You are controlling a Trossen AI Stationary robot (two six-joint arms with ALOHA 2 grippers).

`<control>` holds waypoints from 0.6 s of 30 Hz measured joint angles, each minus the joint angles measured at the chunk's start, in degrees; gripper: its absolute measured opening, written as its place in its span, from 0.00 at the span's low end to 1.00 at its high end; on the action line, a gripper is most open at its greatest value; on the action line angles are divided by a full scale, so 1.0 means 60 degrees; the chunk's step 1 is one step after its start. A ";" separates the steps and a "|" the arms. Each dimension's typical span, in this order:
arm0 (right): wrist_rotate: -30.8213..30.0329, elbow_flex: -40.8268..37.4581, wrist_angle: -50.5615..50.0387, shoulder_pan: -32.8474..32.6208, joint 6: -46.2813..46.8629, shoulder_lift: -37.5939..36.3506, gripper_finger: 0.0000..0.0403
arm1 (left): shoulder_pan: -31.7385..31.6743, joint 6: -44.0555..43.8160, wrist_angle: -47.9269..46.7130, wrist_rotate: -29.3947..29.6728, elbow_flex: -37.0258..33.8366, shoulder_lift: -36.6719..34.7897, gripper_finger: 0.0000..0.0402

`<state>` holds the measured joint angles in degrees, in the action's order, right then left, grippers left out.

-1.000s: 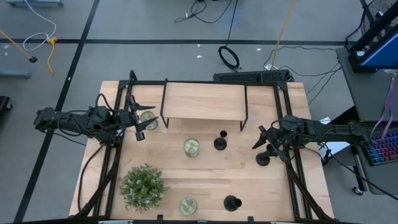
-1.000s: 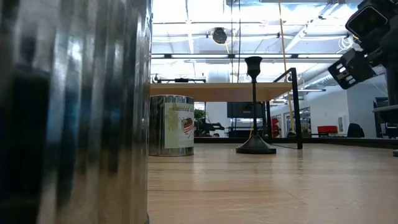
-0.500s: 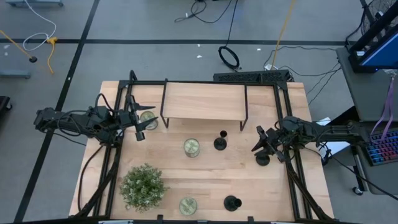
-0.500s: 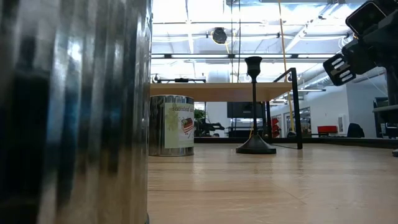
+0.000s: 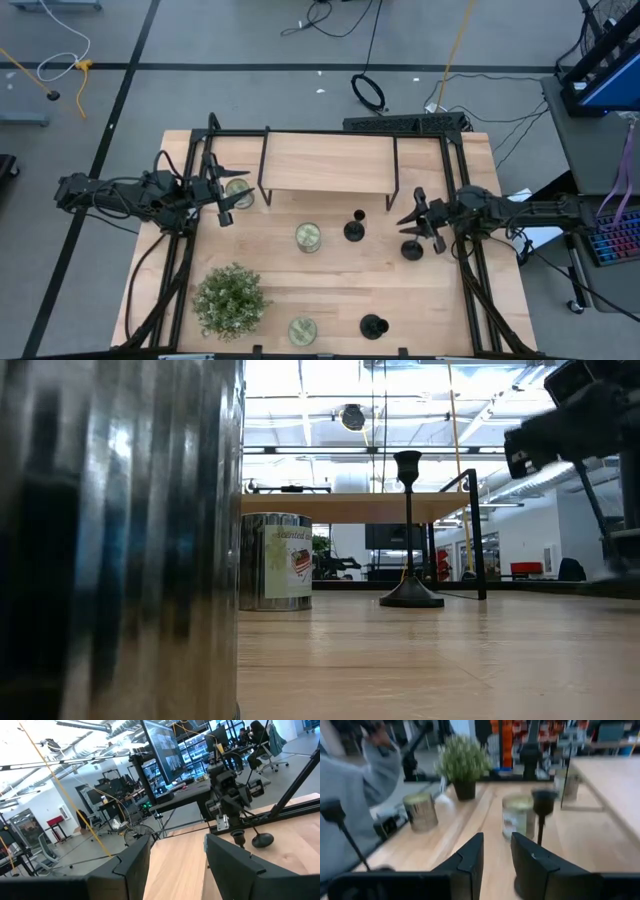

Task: Pick & Place candle stick holders
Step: Put the right black candle holder on the shelf

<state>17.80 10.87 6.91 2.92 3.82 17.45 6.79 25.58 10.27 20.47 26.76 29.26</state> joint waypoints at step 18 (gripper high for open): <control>-0.2119 0.3178 0.1454 0.0045 -0.2060 0.2068 0.22 | 0.0000 0.0000 -0.0317 0.0000 0.0000 0.0000 0.49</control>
<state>5.09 29.94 15.63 3.19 -8.54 29.86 6.79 25.58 8.37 20.47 26.76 29.26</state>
